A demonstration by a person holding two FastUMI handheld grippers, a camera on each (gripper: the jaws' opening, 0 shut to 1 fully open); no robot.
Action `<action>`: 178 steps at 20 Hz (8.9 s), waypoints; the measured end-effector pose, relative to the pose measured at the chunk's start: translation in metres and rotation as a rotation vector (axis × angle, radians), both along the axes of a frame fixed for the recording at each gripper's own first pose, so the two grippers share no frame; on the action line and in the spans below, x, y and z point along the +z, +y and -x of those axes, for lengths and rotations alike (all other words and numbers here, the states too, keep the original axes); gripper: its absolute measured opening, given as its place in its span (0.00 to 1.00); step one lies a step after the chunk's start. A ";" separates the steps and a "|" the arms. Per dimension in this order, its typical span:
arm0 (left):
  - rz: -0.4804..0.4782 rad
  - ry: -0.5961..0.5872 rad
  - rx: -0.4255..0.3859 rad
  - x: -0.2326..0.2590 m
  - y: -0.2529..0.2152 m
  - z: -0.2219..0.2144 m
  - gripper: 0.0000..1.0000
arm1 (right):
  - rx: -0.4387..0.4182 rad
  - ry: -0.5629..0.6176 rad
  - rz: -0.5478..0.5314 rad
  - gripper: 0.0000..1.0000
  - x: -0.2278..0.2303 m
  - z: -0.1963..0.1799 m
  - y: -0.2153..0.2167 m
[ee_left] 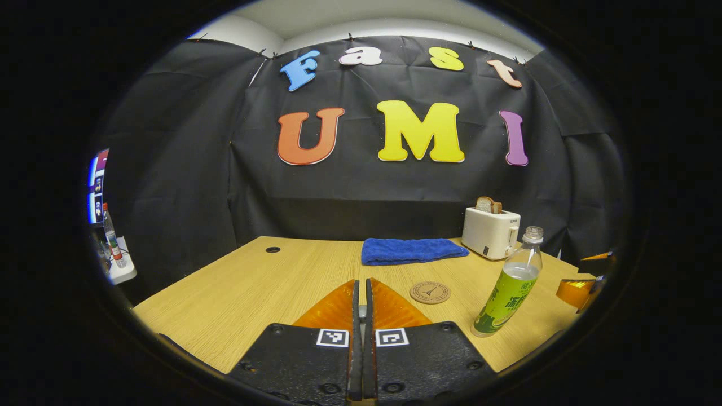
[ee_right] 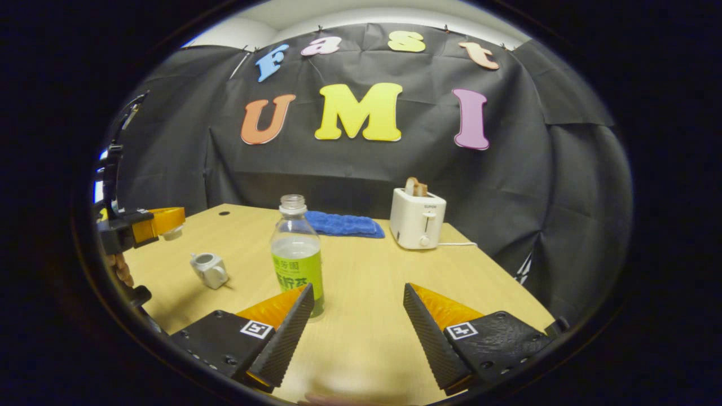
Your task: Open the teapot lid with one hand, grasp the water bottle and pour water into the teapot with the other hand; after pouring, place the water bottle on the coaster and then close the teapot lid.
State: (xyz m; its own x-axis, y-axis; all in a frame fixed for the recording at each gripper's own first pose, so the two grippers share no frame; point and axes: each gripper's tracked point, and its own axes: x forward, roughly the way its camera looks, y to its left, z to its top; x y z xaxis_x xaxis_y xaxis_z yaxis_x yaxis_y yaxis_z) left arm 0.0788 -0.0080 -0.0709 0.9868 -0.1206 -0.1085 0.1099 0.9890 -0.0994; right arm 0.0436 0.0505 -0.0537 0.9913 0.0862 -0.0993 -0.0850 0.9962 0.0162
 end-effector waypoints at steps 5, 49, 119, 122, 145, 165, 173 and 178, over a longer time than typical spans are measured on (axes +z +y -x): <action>0.010 0.001 -0.028 0.004 0.004 0.021 0.03 | 0.050 -0.010 -0.041 0.95 -0.006 -0.006 0.027; -0.020 -0.040 -0.152 0.043 0.037 0.080 0.03 | -0.059 -0.019 0.262 0.74 0.008 -0.082 0.082; 0.066 -0.092 -0.137 0.060 0.097 0.093 0.03 | -0.351 -0.658 1.995 0.75 0.084 -0.074 0.199; 0.061 -0.092 -0.140 0.061 0.096 0.094 0.03 | -0.351 -0.661 1.997 0.75 0.084 -0.074 0.198; 0.050 -0.082 -0.133 0.056 0.096 0.093 0.03 | -0.294 -0.650 1.810 0.76 0.072 -0.089 0.184; 0.036 -0.030 -0.091 0.040 0.103 0.080 0.03 | -0.121 -0.342 0.684 0.75 0.084 -0.158 0.099; 0.044 -0.007 -0.078 0.033 0.103 0.078 0.04 | -0.021 -0.119 0.106 0.75 0.061 -0.193 0.103; 0.028 -0.005 -0.078 0.031 0.099 0.073 0.04 | 0.010 -0.011 -0.066 0.73 0.037 -0.217 0.125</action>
State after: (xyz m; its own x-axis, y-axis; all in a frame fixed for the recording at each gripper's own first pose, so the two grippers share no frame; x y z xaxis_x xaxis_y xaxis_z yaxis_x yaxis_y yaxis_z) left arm 0.0060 0.0907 -0.0395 0.9748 -0.2001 -0.0989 0.1872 0.9742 -0.1261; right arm 0.2608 0.1757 -0.0164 0.9914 0.1025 -0.0818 -0.0959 0.9921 0.0809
